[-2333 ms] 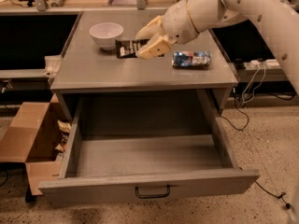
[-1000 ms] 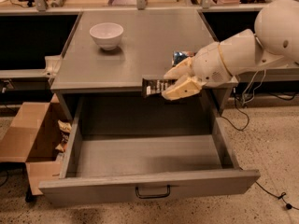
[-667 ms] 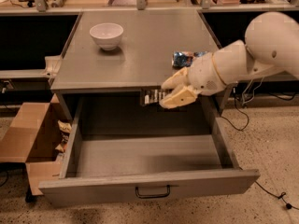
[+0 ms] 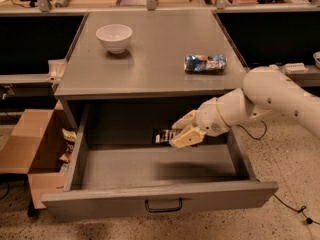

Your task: Place rxbar chocolate into top drawer

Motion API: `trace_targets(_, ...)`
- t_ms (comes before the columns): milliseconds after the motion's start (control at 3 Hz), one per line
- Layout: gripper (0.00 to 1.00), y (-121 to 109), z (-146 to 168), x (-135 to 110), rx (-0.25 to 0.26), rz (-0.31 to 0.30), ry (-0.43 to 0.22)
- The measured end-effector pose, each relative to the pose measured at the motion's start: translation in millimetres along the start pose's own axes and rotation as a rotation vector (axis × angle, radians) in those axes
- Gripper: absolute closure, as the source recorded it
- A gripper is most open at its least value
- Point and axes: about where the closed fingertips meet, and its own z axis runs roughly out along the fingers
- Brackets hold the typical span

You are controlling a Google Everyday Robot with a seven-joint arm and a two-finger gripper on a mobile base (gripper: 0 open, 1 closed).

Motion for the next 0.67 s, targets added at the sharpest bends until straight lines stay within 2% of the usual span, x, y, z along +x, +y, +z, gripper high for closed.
trace_targets(333,1.00,-18,51,42,-0.026,0.053,0.017)
trace_targets(667,1.00,-29,77,61,-0.040,0.074,0.025)
